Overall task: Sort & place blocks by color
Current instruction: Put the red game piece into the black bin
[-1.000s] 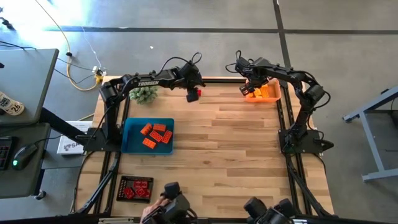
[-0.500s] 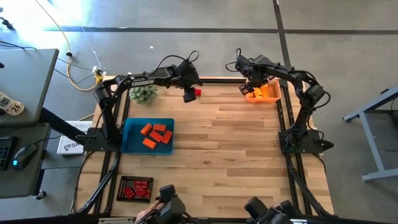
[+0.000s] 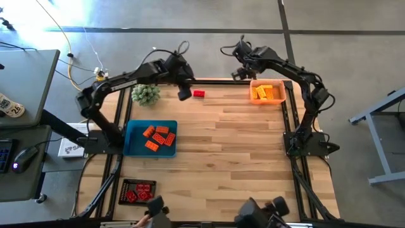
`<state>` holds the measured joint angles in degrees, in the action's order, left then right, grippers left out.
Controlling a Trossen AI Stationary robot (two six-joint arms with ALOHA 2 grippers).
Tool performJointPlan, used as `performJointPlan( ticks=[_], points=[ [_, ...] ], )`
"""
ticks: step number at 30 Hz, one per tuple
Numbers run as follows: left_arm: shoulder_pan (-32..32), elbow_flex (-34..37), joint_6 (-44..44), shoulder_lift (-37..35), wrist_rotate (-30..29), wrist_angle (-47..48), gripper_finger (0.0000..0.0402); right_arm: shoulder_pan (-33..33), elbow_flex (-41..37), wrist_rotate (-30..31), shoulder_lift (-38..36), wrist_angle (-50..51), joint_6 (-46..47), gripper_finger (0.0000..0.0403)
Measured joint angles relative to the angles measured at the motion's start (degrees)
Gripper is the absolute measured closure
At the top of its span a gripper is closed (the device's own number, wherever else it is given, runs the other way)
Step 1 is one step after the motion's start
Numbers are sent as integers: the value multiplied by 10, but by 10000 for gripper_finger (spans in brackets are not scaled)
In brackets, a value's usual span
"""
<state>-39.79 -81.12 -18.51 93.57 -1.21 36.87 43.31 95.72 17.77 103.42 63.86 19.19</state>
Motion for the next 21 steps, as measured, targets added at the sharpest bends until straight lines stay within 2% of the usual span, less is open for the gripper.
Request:
performJointPlan(
  ticks=[3, 6, 11, 17, 21],
  points=[
    [-1, 0, 10, -34, 5, 22, 222, -16, 20, -4, 0, -48, 3, 203],
    [1, 0, 13, -68, 6, 43, 222, -30, 25, -33, 0, -109, -2, 203],
    [1, 0, 48, -118, 8, 75, 222, -43, 25, -108, 0, -211, -47, 203],
    [1, 0, 96, -171, 8, 111, 222, -52, 25, -136, 0, -334, -104, 203],
    [1, 0, 126, -201, 8, 128, 222, -52, 25, -179, 0, -402, -142, 203]
  ],
)
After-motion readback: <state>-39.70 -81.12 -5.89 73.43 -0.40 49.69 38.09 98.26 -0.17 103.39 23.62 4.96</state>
